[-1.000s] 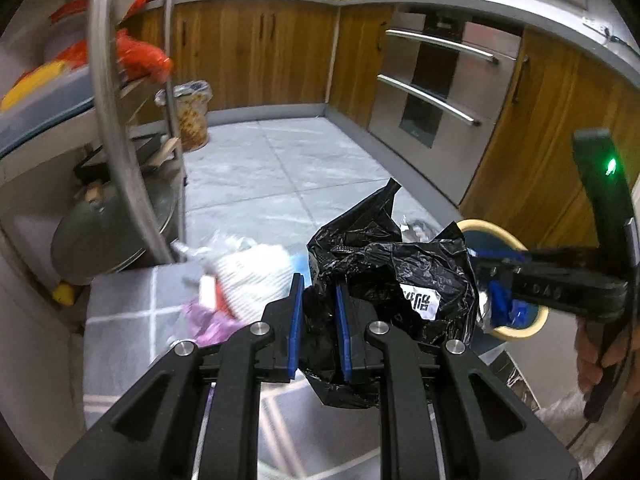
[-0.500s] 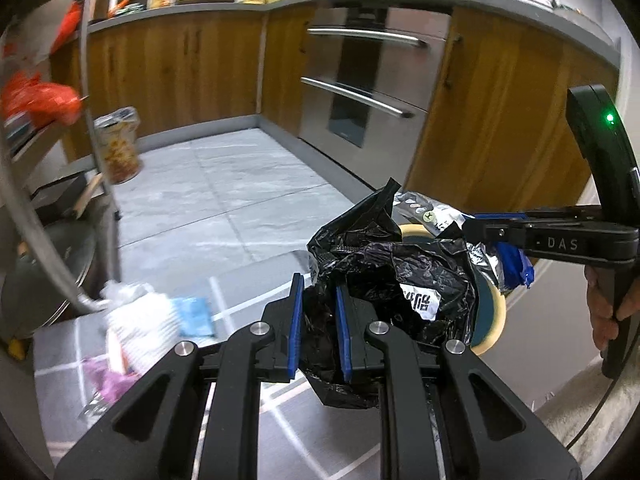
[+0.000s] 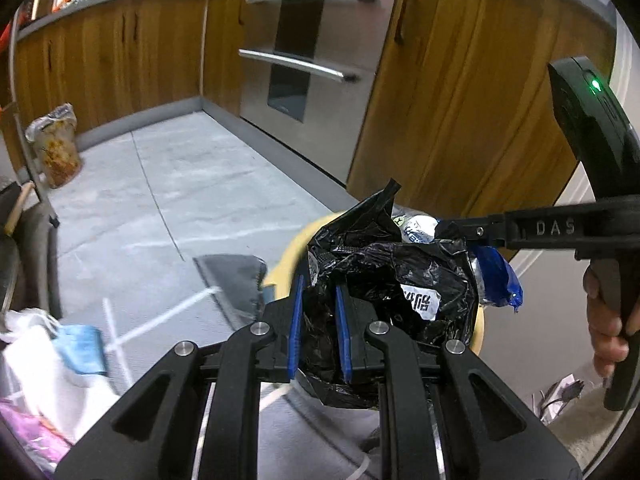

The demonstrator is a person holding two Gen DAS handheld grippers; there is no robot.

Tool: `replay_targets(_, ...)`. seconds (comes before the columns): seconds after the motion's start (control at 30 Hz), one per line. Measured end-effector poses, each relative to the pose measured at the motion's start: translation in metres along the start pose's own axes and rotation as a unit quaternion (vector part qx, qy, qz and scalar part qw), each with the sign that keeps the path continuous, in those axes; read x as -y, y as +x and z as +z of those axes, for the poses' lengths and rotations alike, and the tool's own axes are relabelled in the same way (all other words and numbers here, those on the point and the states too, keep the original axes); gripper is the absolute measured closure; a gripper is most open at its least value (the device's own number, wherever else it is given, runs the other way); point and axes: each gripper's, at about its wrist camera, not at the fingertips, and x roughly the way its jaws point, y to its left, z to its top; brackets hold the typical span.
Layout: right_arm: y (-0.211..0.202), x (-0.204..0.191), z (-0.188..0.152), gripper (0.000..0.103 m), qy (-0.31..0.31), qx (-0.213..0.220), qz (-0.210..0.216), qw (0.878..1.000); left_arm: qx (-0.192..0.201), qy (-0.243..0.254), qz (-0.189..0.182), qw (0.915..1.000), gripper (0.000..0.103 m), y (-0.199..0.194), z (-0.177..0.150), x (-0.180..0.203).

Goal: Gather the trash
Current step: 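Carry both items over the bin and open both tools to drop them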

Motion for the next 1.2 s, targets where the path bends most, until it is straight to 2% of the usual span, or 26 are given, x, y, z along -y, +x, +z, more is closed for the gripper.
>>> replay_targets(0.13,0.011,0.012,0.001,0.087,0.016,-0.017,-0.016,1.000,-0.015,0.018,0.004,0.9997,0.088,0.019,-0.008,0.009)
replay_targets(0.27,0.023,0.016,-0.001,0.086,0.027,-0.037,-0.028,0.999,-0.026,0.012,0.006,0.9996,0.088,0.034,-0.009,0.009)
replay_targets(0.4,0.025,0.019,0.000,0.086,0.031,-0.035,-0.032,0.998,-0.030,0.012,0.011,0.9994,0.087,0.044,-0.010,0.010)
replay_targets(0.5,0.026,0.019,0.000,0.084,0.031,-0.035,-0.036,0.998,-0.033,0.014,0.002,0.9994,0.077,0.046,-0.011,0.013)
replay_targets(0.63,0.027,0.024,0.002,0.083,0.036,-0.031,-0.045,0.998,-0.020,0.025,0.001,0.9995,0.058,0.043,-0.011,0.018)
replay_targets(0.73,0.022,0.023,0.001,0.083,0.041,-0.019,-0.048,0.998,-0.014,0.031,0.003,0.9994,0.055,0.041,-0.010,0.020)
replay_targets(0.87,0.019,0.019,0.002,0.082,0.036,-0.006,-0.045,0.998,-0.004,0.026,0.006,0.9996,0.042,0.036,-0.008,0.019)
replay_targets(1.03,0.017,0.017,0.003,0.069,0.032,-0.001,-0.049,0.998,0.005,0.013,0.013,0.9998,0.033,0.026,-0.008,0.011)
replay_targets(1.07,0.016,0.015,0.003,0.060,0.032,0.002,-0.051,0.998,0.006,0.010,0.016,0.9998,0.030,0.023,-0.007,0.008)
replay_targets(1.2,0.010,0.004,0.004,0.042,0.022,0.018,-0.049,0.998,0.018,-0.004,0.030,0.9994,0.017,0.010,-0.007,-0.004)
